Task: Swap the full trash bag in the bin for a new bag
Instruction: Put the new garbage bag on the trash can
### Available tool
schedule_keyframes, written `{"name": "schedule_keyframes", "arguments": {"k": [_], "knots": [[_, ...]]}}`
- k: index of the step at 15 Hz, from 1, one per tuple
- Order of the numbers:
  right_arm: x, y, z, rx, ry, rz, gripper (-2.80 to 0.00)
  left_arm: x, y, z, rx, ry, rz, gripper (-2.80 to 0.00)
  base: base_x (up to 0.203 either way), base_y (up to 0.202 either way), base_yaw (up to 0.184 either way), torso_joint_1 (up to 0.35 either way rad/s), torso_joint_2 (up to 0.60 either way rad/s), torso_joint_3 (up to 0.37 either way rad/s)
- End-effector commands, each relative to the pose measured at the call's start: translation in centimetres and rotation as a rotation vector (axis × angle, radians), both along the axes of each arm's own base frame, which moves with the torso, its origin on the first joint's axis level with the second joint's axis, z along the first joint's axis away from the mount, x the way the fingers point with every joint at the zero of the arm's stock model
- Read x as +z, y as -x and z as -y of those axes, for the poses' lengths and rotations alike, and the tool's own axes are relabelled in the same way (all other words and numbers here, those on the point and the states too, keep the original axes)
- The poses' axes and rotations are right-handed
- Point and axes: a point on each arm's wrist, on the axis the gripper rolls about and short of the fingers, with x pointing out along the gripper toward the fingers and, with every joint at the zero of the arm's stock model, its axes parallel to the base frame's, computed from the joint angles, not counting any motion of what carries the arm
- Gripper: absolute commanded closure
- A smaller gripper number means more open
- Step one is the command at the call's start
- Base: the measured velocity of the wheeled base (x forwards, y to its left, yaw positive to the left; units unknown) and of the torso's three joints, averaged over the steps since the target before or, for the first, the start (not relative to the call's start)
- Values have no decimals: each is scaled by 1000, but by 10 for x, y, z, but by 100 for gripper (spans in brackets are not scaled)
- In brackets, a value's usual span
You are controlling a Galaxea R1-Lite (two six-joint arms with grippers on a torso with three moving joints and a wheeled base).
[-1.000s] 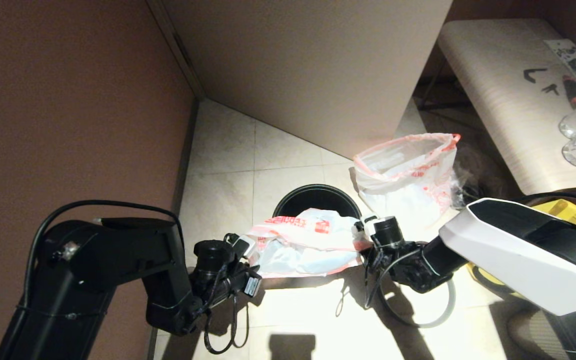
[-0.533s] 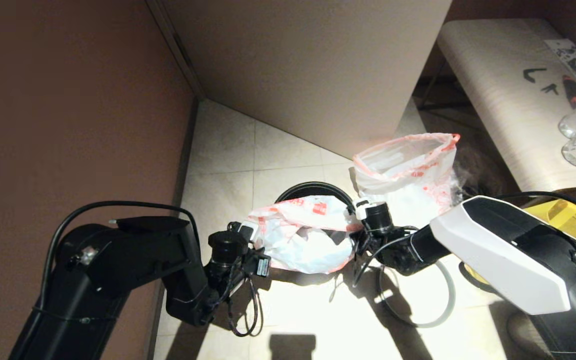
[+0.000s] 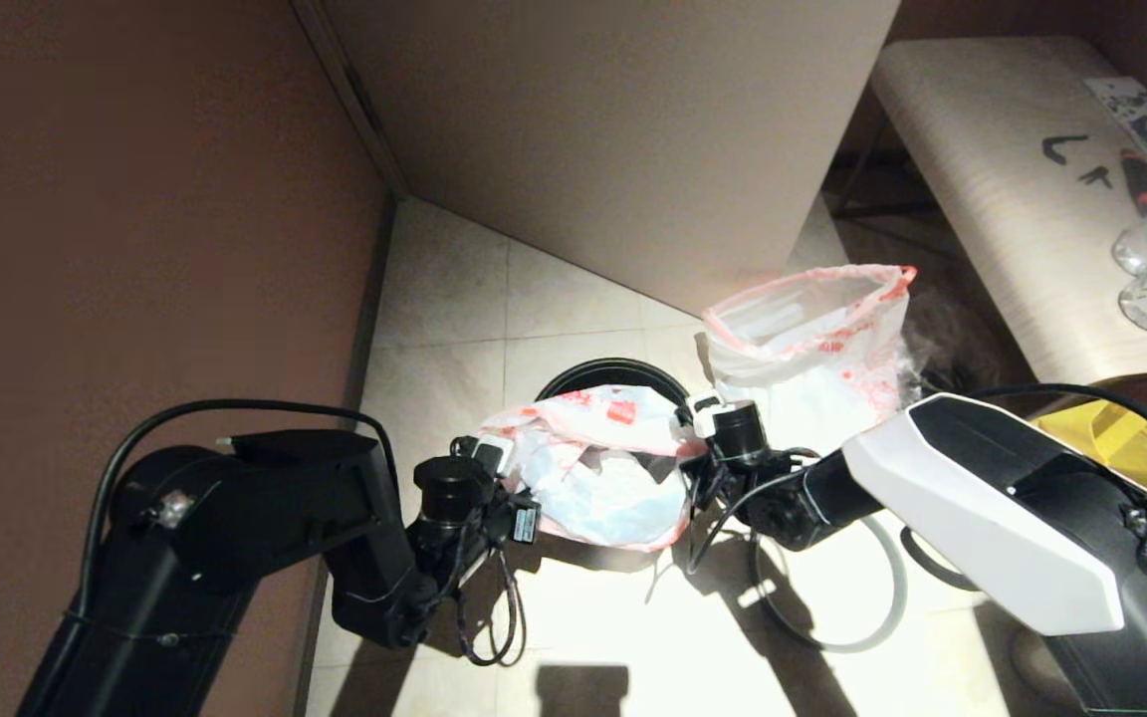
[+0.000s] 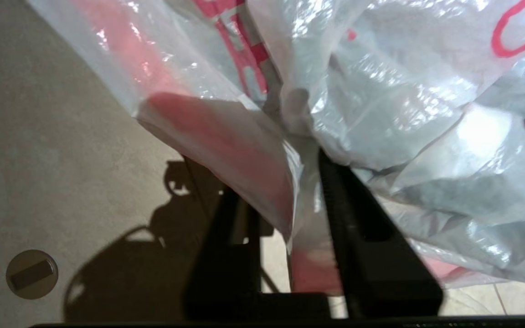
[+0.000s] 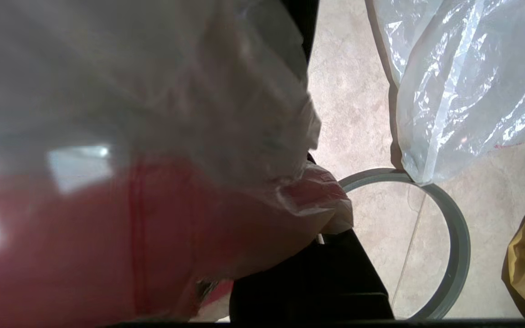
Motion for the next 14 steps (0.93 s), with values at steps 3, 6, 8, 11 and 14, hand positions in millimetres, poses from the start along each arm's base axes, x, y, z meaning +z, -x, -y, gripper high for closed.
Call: {"name": "schedule_keyframes", "arguments": {"k": [3, 6, 8, 11, 14], "knots": [[-2, 0, 1, 1, 12, -2, 0, 4, 21, -10, 4, -19, -47, -280, 0, 0, 0, 0, 0, 0], [6, 0, 2, -2, 10, 11, 0, 40, 46, -3, 8, -11, -44, -280, 0, 0, 0, 0, 0, 0], [9, 0, 2, -2, 12, 17, 0, 63, 62, -2, 39, 31, -82, -280, 0, 0, 0, 0, 0, 0], [7, 1, 3, -2, 17, 11, 0, 72, 77, 10, 73, 102, -219, -280, 0, 0, 0, 0, 0, 0], [7, 1, 0, 2, 16, 12, 0, 63, 55, 29, 143, 181, -340, -280, 0, 0, 0, 0, 0, 0]]}}
